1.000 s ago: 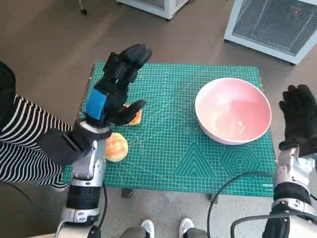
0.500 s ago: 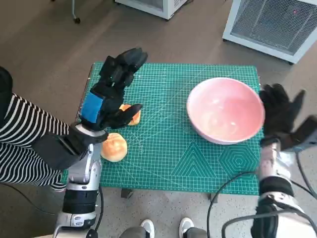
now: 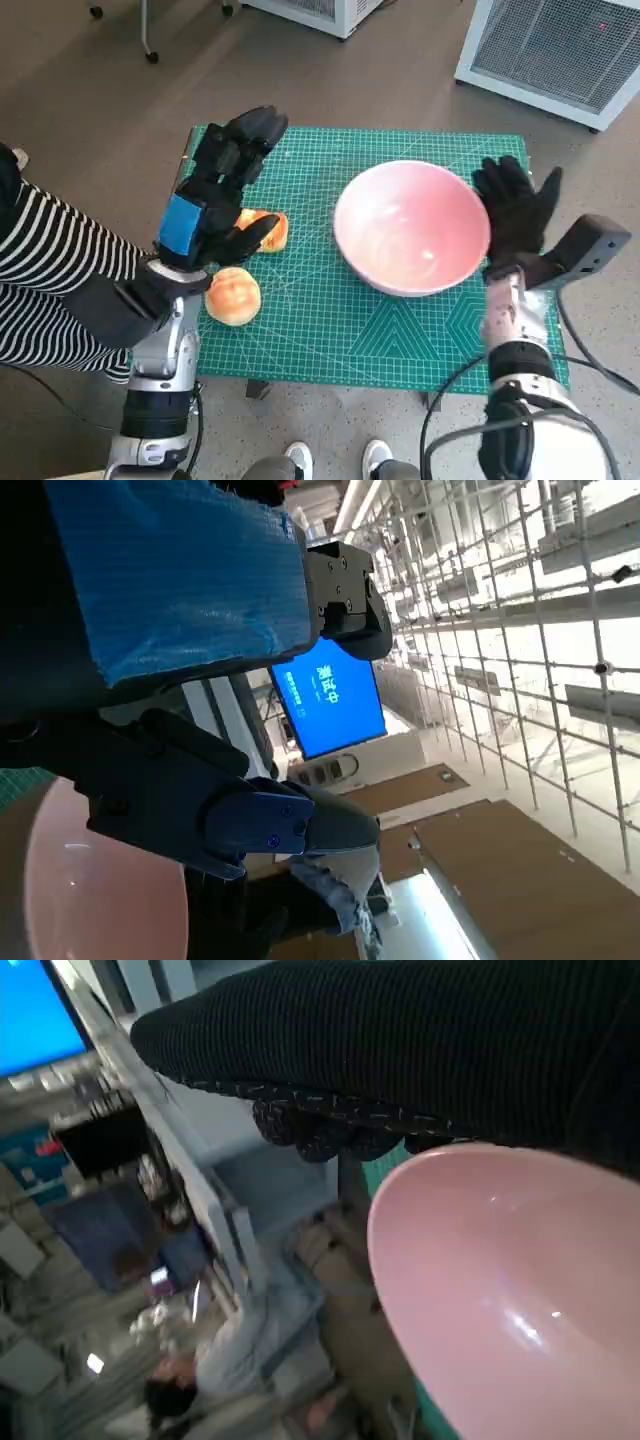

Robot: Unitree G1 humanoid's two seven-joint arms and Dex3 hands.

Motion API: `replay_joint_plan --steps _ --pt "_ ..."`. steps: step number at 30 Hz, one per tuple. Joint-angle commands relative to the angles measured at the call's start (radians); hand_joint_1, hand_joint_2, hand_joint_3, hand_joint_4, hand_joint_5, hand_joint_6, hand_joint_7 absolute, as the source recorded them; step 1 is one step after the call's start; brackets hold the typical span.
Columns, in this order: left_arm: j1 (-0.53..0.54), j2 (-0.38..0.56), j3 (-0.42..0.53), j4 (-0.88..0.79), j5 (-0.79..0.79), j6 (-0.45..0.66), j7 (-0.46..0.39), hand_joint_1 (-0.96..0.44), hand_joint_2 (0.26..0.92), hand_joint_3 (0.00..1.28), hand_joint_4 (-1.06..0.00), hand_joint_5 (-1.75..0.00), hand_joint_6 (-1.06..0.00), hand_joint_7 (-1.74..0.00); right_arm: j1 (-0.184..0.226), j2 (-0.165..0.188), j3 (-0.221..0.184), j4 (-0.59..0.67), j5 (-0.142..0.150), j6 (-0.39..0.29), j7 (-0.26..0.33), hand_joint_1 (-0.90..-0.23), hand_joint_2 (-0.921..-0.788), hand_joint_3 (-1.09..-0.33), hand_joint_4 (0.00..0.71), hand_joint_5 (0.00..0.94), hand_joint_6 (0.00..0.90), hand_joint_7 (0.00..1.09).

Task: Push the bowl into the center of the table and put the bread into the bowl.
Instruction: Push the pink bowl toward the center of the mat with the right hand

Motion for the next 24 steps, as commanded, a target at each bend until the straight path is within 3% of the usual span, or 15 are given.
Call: replay_joint_plan --steps 1,16,20,24 --pt "0.014 0.009 0.007 -0.021 0.005 -0.005 0.007 -0.67 0.921 0.27 -0.20 -0.13 -0.03 -0.63 -0.010 0.040 -0.046 0.020 0.053 0.044 0.014 -0.681 -0.921 -0.866 0.143 0.001 0.134 0.27" --pt "0.034 0.012 0.017 -0.025 0.011 -0.012 0.022 -0.67 0.921 0.27 -0.23 -0.07 -0.08 -0.56 -0.067 0.118 -0.146 0.027 0.173 0.114 0.049 -0.654 -0.921 -0.884 0.039 0.000 0.093 0.24" --pt "0.041 0.009 0.014 -0.029 0.014 -0.013 0.026 -0.67 0.921 0.27 -0.25 -0.05 -0.10 -0.52 -0.076 0.128 -0.155 0.028 0.183 0.121 0.044 -0.652 -0.921 -0.887 0.023 0.000 0.086 0.24" --pt "0.047 0.009 0.013 -0.034 0.013 -0.013 0.027 -0.67 0.921 0.26 -0.25 -0.04 -0.10 -0.50 -0.078 0.120 -0.138 0.025 0.160 0.113 0.039 -0.645 -0.921 -0.890 0.026 0.004 0.085 0.24"
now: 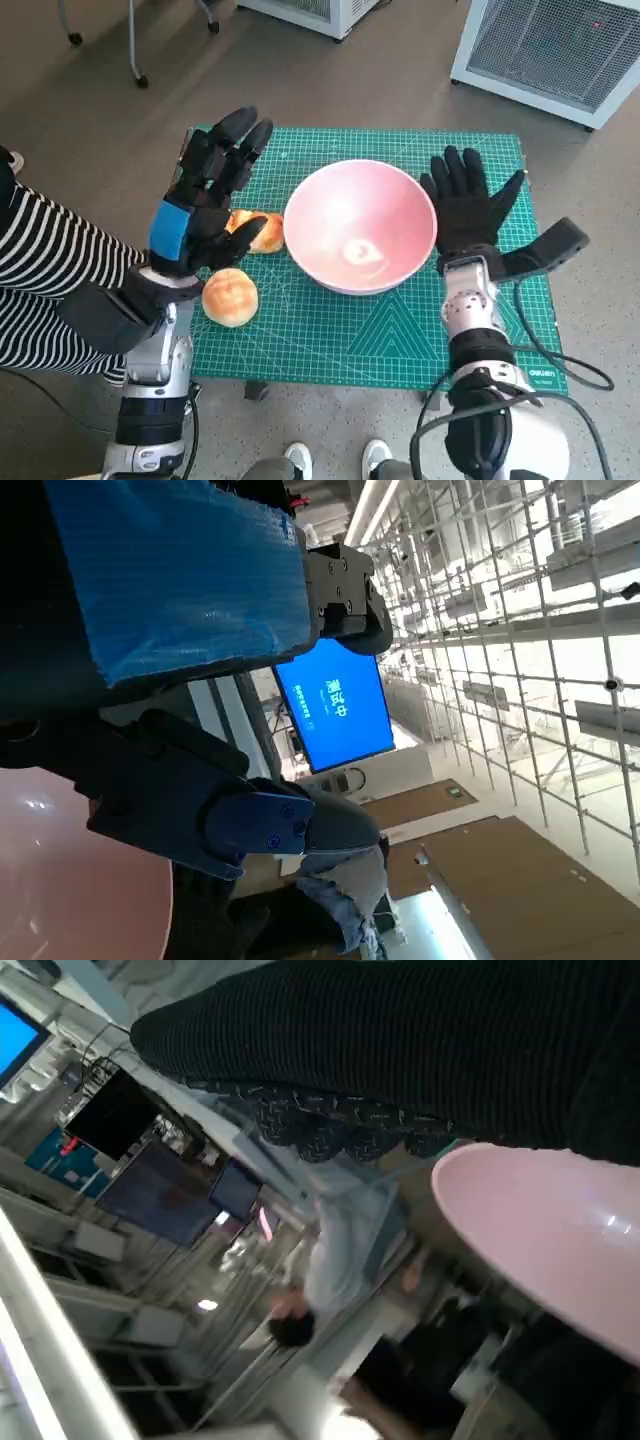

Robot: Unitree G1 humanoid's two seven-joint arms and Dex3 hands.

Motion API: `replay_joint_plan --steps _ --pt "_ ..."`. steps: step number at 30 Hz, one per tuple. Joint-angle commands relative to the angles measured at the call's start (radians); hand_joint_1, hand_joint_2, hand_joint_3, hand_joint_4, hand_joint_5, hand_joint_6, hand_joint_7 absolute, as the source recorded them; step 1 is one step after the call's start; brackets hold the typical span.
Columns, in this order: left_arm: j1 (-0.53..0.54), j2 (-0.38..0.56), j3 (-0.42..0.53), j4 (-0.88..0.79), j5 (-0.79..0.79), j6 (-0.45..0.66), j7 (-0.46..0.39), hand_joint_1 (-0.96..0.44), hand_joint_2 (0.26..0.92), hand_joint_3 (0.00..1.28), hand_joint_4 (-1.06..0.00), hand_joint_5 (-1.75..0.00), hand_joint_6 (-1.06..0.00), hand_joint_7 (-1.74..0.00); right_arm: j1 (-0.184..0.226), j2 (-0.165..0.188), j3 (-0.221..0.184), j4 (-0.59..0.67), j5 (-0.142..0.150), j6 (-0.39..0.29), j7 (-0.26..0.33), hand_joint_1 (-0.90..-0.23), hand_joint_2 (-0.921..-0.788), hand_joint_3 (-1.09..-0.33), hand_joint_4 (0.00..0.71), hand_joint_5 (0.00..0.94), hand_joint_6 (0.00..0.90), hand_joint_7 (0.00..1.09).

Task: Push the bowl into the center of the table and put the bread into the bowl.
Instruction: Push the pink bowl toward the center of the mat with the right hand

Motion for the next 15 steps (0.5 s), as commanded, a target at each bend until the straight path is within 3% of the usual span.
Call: replay_joint_plan --steps 1,2,6,9,14,15 --pt "0.017 0.002 -0.001 -0.022 0.008 -0.011 0.005 -0.67 0.921 0.26 -0.25 -0.04 -0.10 -0.50 0.001 -0.003 0.015 0.008 -0.018 -0.003 -0.013 -0.644 -0.921 -0.891 0.026 0.004 0.085 0.24" --pt "0.019 0.002 -0.001 -0.024 0.008 -0.011 0.005 -0.67 0.921 0.26 -0.25 -0.04 -0.11 -0.50 0.003 -0.006 0.022 0.007 -0.026 -0.007 -0.014 -0.642 -0.921 -0.893 0.032 0.007 0.088 0.24" --pt "0.017 0.003 0.002 -0.016 0.005 -0.012 0.004 -0.67 0.921 0.26 -0.25 -0.03 -0.11 -0.49 0.016 -0.028 0.093 -0.006 -0.105 -0.063 -0.029 -0.641 -0.921 -0.908 0.067 0.022 0.116 0.25" --pt "0.011 0.000 0.003 -0.005 0.006 -0.014 0.007 -0.67 0.921 0.26 -0.25 -0.03 -0.11 -0.48 0.029 -0.047 0.162 -0.024 -0.184 -0.129 -0.032 -0.646 -0.921 -0.903 0.088 0.028 0.135 0.26" --pt "0.001 -0.008 -0.003 0.007 0.011 -0.017 0.014 -0.68 0.921 0.26 -0.26 -0.03 -0.12 -0.48 0.054 -0.075 0.253 -0.058 -0.284 -0.237 -0.020 -0.676 -0.921 -0.870 0.113 0.029 0.149 0.26" --pt "-0.003 -0.010 -0.006 0.009 0.011 -0.017 0.015 -0.68 0.921 0.26 -0.26 -0.03 -0.12 -0.48 0.063 -0.086 0.283 -0.072 -0.319 -0.272 -0.024 -0.679 -0.921 -0.867 0.114 0.028 0.149 0.26"
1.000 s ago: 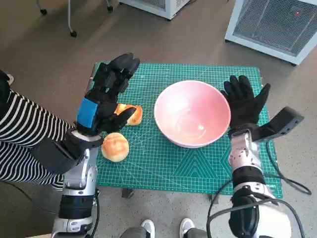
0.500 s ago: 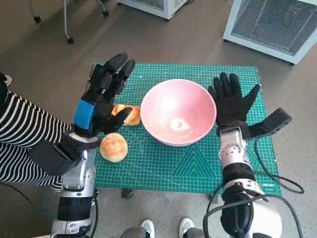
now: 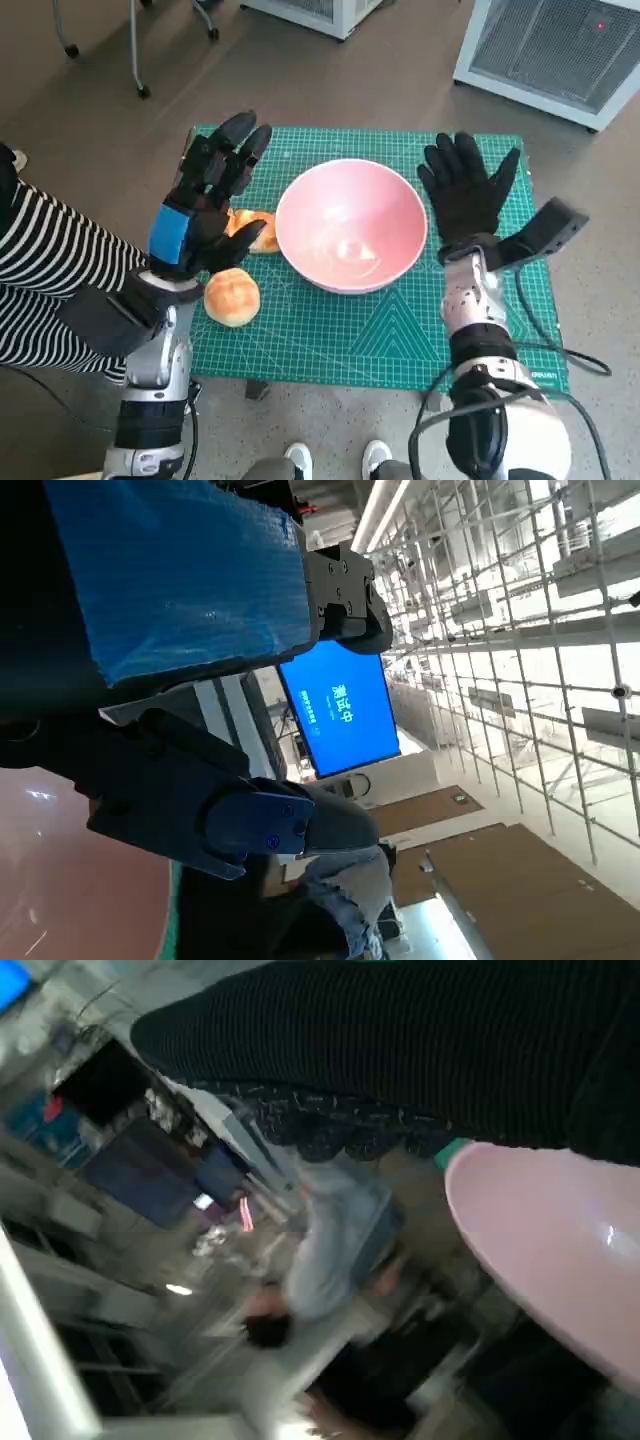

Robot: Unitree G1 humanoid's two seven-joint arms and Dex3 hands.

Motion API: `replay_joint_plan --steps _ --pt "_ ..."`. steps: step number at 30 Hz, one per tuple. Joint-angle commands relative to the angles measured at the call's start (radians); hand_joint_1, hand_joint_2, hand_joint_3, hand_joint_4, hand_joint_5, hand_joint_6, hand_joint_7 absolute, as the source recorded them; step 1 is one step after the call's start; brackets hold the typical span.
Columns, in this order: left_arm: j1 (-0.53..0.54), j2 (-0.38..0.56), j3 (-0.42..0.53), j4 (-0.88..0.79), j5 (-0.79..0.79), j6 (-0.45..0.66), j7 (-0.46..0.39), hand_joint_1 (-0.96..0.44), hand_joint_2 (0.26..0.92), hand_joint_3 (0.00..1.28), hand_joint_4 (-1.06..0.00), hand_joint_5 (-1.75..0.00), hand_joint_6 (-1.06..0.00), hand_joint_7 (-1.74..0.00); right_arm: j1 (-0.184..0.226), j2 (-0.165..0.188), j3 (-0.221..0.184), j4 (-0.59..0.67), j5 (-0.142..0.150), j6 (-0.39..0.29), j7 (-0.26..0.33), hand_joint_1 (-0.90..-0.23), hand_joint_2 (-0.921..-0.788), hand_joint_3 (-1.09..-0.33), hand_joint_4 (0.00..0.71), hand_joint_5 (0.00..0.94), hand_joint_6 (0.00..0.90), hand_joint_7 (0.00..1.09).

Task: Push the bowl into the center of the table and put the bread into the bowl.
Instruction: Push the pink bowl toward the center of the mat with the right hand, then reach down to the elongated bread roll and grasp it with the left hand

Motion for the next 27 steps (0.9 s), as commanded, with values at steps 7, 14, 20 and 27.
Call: replay_joint_plan --steps 7,14,20,27 --pt "-0.039 -0.025 -0.022 0.015 0.012 -0.009 0.011 -0.68 0.921 0.27 -0.27 -0.03 -0.12 -0.47 0.115 -0.080 0.196 -0.142 -0.216 -0.250 -0.007 -0.698 -0.921 -0.856 0.134 0.028 0.146 0.26" --pt "-0.076 -0.034 -0.040 0.026 0.008 -0.012 0.004 -0.68 0.921 0.28 -0.27 -0.02 -0.10 -0.50 0.204 -0.077 0.228 -0.350 -0.180 -0.319 0.054 -0.742 -0.921 -0.826 0.153 0.028 0.158 0.28" --pt "-0.110 -0.035 -0.047 0.038 0.002 -0.017 -0.011 -0.69 0.921 0.29 -0.26 -0.01 -0.03 -0.62 0.296 -0.071 0.266 -0.566 -0.152 -0.313 0.078 -0.781 -0.921 -0.791 0.172 0.028 0.175 0.31" --pt "-0.147 -0.036 -0.055 0.046 -0.005 -0.021 -0.038 -0.69 0.921 0.30 -0.25 0.00 0.00 -0.66 0.378 -0.077 0.301 -0.724 -0.123 -0.276 0.108 -0.819 -0.921 -0.759 0.194 0.017 0.163 0.38"
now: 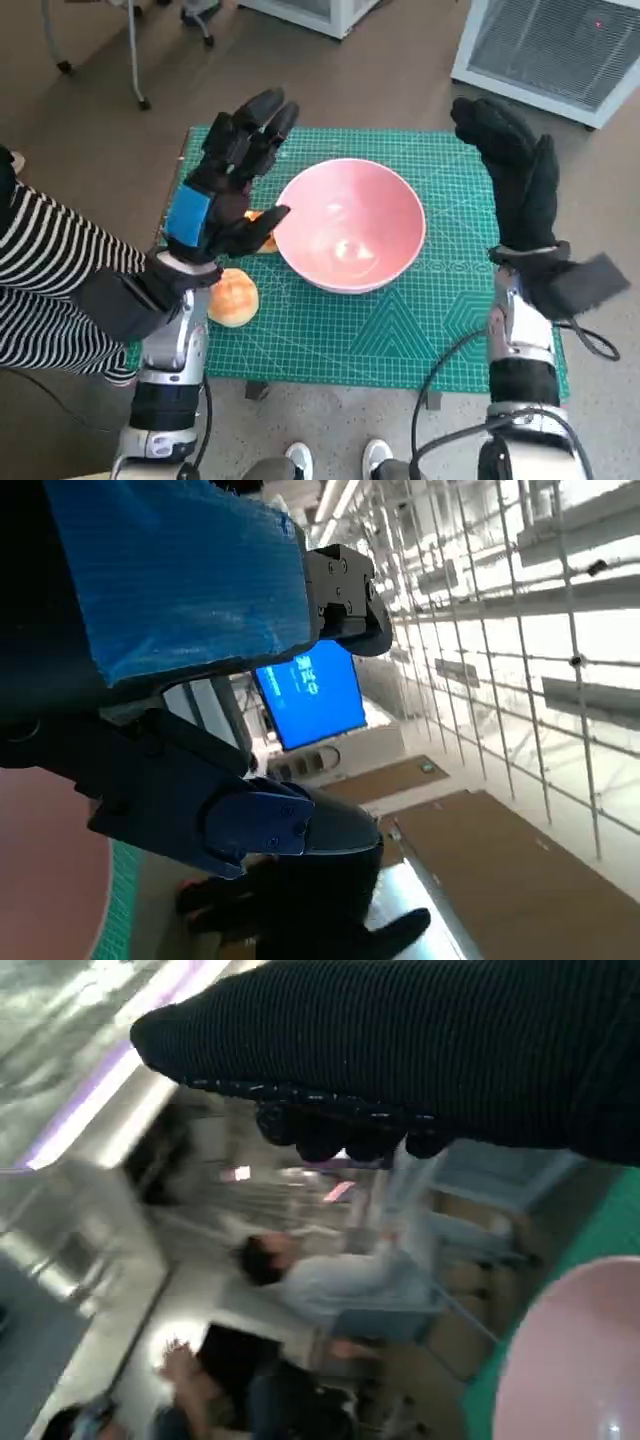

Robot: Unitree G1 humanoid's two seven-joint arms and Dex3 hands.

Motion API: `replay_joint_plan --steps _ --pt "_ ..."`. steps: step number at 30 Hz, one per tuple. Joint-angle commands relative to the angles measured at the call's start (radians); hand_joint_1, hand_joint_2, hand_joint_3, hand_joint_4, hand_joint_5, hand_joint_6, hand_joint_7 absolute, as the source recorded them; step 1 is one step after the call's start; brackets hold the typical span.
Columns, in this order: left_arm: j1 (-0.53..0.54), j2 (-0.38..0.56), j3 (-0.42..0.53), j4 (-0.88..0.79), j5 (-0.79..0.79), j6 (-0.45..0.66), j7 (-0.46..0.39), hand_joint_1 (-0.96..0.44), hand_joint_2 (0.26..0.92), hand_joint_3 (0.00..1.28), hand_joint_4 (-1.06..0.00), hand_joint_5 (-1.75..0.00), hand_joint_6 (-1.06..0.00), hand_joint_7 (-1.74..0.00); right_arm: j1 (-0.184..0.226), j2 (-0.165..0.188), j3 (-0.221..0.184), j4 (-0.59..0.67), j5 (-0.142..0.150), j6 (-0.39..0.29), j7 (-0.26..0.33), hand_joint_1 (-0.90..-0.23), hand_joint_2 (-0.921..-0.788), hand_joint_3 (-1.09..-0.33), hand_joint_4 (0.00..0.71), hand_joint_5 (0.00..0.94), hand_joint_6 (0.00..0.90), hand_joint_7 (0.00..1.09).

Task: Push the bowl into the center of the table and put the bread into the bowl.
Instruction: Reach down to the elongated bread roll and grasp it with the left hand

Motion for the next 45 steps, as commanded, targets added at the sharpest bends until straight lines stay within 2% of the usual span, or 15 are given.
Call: replay_joint_plan --steps 1,6,12,19,31,35,40,45 --pt "-0.036 -0.005 -0.009 0.005 -0.003 -0.018 -0.018 -0.69 0.921 0.30 -0.25 0.00 0.00 -0.66 0.066 0.001 0.024 -0.075 0.028 0.037 0.023 -0.822 -0.921 -0.755 0.194 0.015 0.157 0.39" --pt "-0.051 -0.006 -0.011 0.011 -0.007 -0.024 -0.035 -0.69 0.921 0.30 -0.25 0.00 0.00 -0.66 0.090 0.000 0.041 -0.121 0.036 0.056 0.027 -0.825 -0.921 -0.742 0.196 0.008 0.124 0.43" --pt "-0.063 -0.005 -0.013 0.022 -0.011 -0.034 -0.057 -0.69 0.921 0.30 -0.24 0.00 0.00 -0.66 0.099 -0.001 0.054 -0.144 0.036 0.071 0.025 -0.829 -0.921 -0.730 0.198 0.005 0.090 0.47" --pt "-0.071 0.001 -0.012 0.035 -0.009 -0.049 -0.078 -0.69 0.918 0.29 -0.24 0.00 0.00 -0.66 0.099 -0.001 0.064 -0.158 0.025 0.084 0.016 -0.832 -0.921 -0.734 0.198 0.002 0.051 0.52" --pt "-0.063 0.045 0.004 0.032 0.008 -0.057 -0.085 -0.69 0.917 0.27 -0.25 0.00 0.00 -0.66 0.091 0.002 0.074 -0.148 0.018 0.081 0.007 -0.821 -0.921 -0.739 0.192 0.000 0.033 0.54" --pt "-0.066 0.105 0.021 0.035 0.047 -0.064 -0.080 -0.67 0.896 0.26 -0.25 -0.01 0.00 -0.67 0.089 0.003 0.076 -0.140 0.018 0.078 0.006 -0.816 -0.921 -0.741 0.191 0.000 0.029 0.55" --pt "-0.087 0.283 0.024 0.057 0.242 -0.038 -0.055 -0.62 0.835 0.21 -0.23 0.00 0.00 -0.67 0.093 0.003 0.074 -0.141 0.021 0.076 0.005 -0.815 -0.921 -0.741 0.191 0.001 0.026 0.56" --pt "-0.113 0.429 0.009 0.094 0.399 0.033 -0.040 -0.51 0.778 0.07 -0.18 0.00 -0.12 -0.47 0.095 0.003 0.070 -0.141 0.027 0.076 0.004 -0.815 -0.921 -0.738 0.194 0.002 0.025 0.56"
